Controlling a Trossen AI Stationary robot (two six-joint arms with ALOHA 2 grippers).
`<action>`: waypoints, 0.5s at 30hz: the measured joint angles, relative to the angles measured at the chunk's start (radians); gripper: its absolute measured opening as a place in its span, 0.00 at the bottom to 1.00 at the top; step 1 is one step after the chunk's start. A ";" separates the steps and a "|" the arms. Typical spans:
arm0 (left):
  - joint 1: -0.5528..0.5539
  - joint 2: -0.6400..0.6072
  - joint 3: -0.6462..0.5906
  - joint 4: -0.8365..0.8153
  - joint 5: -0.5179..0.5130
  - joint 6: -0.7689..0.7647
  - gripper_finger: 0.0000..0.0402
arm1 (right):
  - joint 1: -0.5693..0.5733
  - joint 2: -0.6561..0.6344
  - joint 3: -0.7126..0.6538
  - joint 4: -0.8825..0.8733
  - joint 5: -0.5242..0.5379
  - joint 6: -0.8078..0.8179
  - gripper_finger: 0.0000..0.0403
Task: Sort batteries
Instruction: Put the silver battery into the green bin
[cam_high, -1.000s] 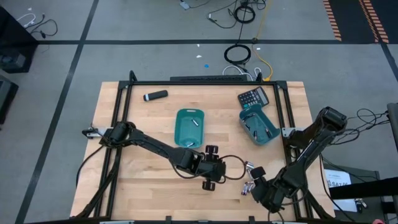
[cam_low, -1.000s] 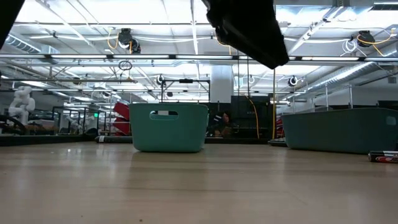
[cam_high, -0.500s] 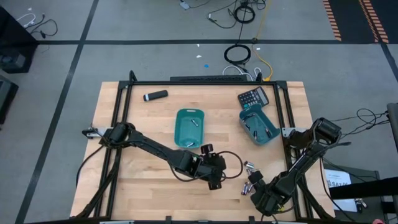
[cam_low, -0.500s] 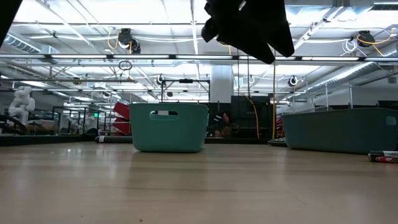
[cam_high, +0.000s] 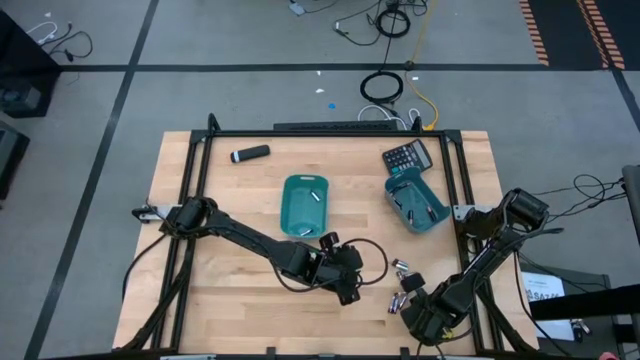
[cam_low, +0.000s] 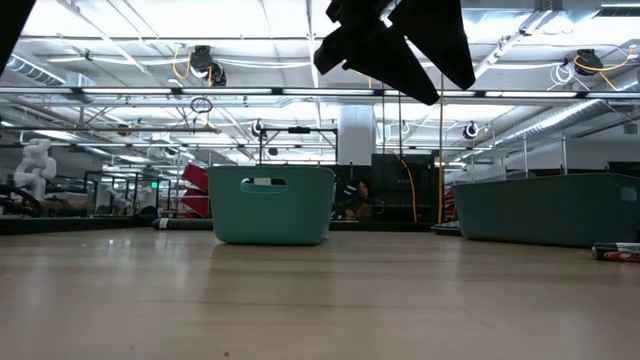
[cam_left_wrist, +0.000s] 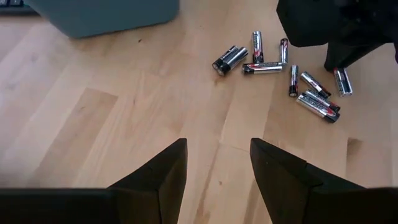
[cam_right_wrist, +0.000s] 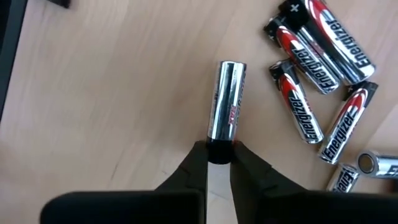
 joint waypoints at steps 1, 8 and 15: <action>0.000 0.000 0.000 0.000 0.000 -0.011 0.46 | 0.000 0.000 0.000 0.000 0.000 0.006 0.06; -0.014 0.000 0.000 0.000 -0.002 -0.019 0.46 | 0.000 -0.008 -0.003 0.001 0.005 0.052 0.06; -0.080 0.000 0.000 0.000 -0.251 0.099 0.46 | -0.003 -0.119 -0.009 -0.022 0.161 0.099 0.06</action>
